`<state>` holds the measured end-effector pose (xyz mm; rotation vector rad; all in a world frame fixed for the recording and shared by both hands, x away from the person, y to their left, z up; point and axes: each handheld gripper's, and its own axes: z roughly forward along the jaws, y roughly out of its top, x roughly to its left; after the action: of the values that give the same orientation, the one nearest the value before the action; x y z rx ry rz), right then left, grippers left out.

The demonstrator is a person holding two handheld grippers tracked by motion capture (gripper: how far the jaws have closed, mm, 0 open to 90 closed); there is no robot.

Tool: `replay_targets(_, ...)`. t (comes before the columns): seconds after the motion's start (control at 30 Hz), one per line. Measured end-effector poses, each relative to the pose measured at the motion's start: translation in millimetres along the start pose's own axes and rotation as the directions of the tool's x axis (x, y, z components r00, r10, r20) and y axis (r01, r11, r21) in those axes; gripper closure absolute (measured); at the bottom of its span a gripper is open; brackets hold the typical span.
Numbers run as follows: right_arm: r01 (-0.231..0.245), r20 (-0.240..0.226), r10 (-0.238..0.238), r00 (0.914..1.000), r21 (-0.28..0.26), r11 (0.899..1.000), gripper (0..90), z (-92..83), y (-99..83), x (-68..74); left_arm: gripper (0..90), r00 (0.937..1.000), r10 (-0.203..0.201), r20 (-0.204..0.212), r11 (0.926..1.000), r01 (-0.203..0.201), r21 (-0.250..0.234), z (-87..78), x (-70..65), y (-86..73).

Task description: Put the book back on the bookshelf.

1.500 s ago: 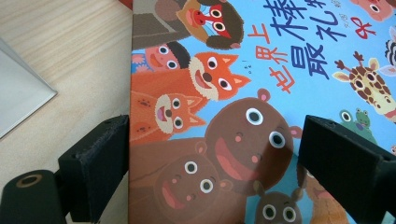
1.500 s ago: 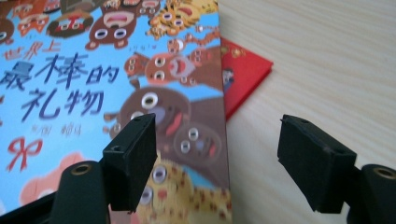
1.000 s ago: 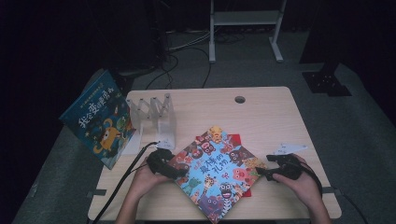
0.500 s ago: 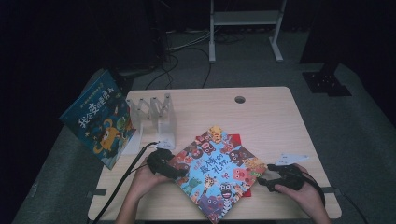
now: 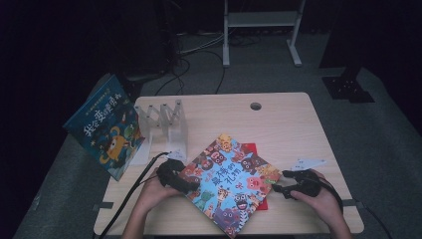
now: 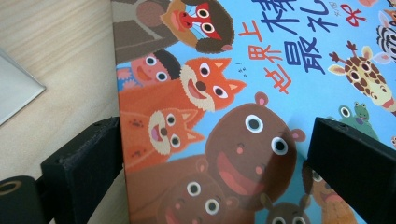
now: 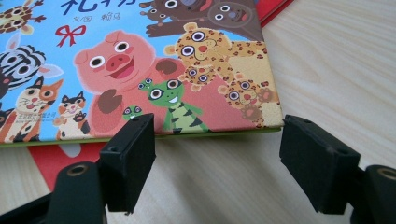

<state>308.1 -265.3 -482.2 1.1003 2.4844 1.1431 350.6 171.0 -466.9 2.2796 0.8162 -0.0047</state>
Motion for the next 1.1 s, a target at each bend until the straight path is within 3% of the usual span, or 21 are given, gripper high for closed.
replay_targets(0.67,0.045,-0.016,-0.045,0.9989,0.013,0.999,31.0,16.5,22.1,-10.8,2.7,0.9993,-0.024,0.027,0.9997,0.024,-0.002,-0.5,8.8,-1.6)
replay_targets(0.77,0.044,-0.052,-0.043,0.9978,0.018,0.999,28.8,20.0,22.3,-9.4,2.6,0.9992,-0.027,0.030,0.9996,0.028,-0.004,-0.4,11.1,-1.2)
replay_targets(1.1,0.085,-0.064,-0.083,0.9945,0.031,0.996,29.2,26.9,30.0,-4.0,2.7,0.9991,-0.033,0.025,0.9995,0.033,0.000,0.0,22.1,3.8)
